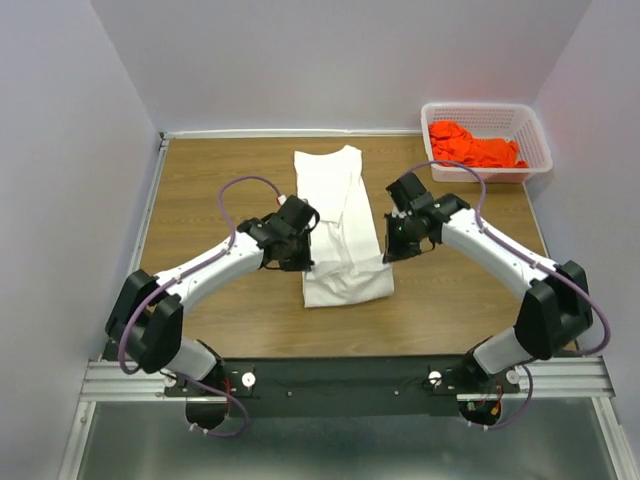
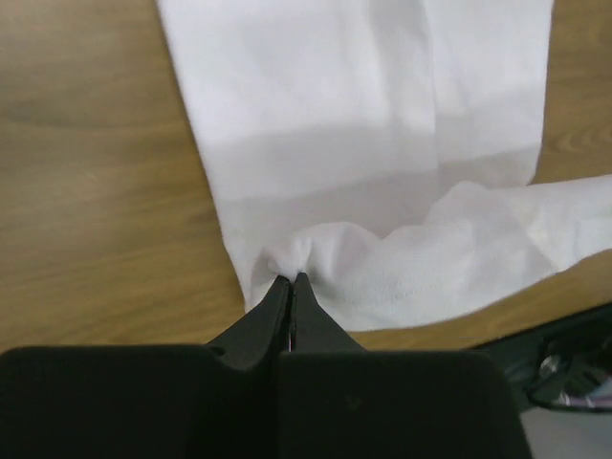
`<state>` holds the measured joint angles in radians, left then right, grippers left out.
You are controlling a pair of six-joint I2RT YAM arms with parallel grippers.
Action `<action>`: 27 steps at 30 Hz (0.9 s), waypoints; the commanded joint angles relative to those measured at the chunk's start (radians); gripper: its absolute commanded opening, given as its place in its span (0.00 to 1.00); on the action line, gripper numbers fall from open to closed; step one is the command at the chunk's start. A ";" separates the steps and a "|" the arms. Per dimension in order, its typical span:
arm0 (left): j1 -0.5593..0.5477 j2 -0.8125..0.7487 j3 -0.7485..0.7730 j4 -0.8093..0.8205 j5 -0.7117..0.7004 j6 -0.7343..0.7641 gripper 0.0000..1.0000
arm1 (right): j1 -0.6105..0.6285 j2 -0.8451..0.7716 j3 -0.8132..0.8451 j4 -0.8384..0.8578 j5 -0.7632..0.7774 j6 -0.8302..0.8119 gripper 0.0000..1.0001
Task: Fold and stack the t-shirts
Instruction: Fold the tshirt
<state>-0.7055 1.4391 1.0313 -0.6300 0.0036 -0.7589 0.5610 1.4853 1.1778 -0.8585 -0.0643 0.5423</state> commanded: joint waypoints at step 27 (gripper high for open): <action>0.244 0.395 0.245 0.239 -0.191 0.299 0.00 | -0.158 0.455 0.348 0.251 0.054 -0.205 0.00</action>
<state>-0.4858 1.7802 1.2400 -0.4240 -0.1226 -0.4942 0.4160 1.8809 1.4841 -0.6441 -0.0296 0.3576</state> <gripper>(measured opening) 0.008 0.012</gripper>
